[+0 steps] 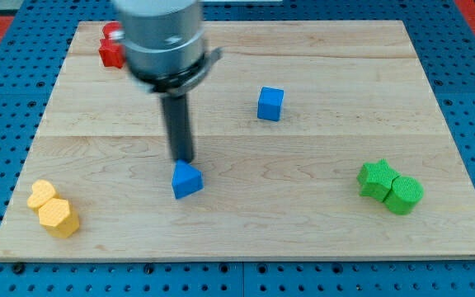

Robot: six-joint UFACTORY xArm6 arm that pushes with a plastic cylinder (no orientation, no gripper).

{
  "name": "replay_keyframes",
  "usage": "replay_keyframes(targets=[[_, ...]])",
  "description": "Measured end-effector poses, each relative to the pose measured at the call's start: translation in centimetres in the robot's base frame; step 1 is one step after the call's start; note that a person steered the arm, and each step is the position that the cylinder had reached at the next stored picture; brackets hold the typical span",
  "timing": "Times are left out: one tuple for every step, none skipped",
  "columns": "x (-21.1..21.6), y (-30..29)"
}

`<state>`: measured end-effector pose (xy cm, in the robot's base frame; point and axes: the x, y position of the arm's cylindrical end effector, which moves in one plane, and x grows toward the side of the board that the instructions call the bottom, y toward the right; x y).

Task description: Push the blue blocks towards the bottom center

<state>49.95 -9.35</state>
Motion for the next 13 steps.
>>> replay_keyframes(targets=[[2.7,3.0],[-5.7,3.7],[-14.1,9.4],[-15.4,14.6],[-8.7,10.7],[-6.9,10.3],[-11.6,11.2],[-5.1,12.9],[-1.7,12.6],[-1.6,16.1],[0.8,18.4],[4.2,17.6],[6.0,14.7]])
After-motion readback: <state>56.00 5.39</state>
